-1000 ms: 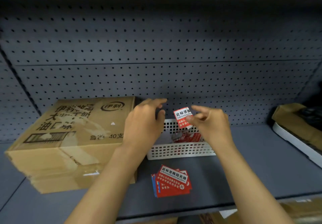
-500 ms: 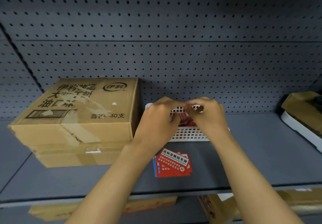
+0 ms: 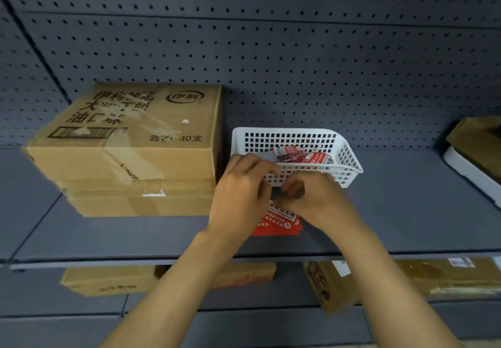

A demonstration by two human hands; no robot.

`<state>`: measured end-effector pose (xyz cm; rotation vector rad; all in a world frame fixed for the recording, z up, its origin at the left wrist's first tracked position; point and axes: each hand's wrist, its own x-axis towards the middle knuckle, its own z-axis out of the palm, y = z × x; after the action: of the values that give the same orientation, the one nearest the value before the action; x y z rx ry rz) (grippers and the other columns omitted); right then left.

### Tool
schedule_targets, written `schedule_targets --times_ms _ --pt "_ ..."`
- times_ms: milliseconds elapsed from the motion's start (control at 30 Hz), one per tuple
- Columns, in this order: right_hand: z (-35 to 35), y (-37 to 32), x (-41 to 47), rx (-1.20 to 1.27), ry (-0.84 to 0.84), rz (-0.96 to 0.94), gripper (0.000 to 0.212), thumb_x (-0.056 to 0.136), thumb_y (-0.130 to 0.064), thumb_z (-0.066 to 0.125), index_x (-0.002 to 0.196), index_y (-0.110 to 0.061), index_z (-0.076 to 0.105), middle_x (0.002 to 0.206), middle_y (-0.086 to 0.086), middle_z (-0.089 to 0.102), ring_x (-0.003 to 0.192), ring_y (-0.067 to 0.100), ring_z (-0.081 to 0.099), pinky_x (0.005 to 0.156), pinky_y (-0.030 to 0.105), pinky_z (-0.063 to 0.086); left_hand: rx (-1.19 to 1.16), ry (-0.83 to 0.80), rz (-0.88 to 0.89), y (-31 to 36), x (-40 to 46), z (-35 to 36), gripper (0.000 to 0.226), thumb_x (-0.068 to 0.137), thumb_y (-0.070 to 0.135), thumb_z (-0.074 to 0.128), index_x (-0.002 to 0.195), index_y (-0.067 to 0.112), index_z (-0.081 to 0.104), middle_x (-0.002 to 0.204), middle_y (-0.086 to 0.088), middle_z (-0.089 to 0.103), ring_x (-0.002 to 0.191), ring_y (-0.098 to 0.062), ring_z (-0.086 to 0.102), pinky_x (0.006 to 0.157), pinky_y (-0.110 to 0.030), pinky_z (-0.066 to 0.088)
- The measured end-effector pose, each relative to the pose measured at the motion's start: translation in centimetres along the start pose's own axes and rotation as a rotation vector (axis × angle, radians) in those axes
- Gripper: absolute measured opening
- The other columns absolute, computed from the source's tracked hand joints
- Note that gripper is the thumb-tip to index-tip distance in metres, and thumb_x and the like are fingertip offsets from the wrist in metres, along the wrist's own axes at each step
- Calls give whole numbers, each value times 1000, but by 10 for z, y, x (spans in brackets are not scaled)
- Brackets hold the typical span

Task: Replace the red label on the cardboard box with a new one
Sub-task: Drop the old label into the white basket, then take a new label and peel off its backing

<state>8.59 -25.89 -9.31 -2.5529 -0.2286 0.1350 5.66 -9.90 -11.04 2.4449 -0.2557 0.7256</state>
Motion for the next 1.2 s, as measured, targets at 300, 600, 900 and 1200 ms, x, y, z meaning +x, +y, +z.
schedule_targets --times_ms 300,600,900,1200 --pt "23 7 -7 -132 -108 25 57 72 -51 85 120 -25 72 123 0 61 118 21 56 94 34 48 33 -171 -3 -25 -43 15 35 80 -1 66 110 14 75 106 -4 70 101 -26 62 90 -30 52" --pt "20 -1 -20 41 65 -21 16 88 -24 74 97 -34 65 97 -15 71 93 14 68 80 37 57 -24 -190 -130 -16 -48 8 58 90 9 67 145 12 49 132 -13 62 121 -32 57 104 -40 48" --pt "-51 -24 -29 531 202 -129 25 96 -14 68 88 -38 70 100 -12 75 86 8 72 79 28 57 -436 -5 -180 34 -5 -47 42 98 21 62 140 28 57 93 14 70 89 -2 68 80 -12 54" --pt "-109 -67 -35 676 430 -337 32 93 -14 72 108 -42 69 107 -8 71 95 11 70 80 26 57 -1033 -38 -349 68 46 -99 19 96 15 64 112 15 75 93 -9 81 71 -2 72 67 -14 56"
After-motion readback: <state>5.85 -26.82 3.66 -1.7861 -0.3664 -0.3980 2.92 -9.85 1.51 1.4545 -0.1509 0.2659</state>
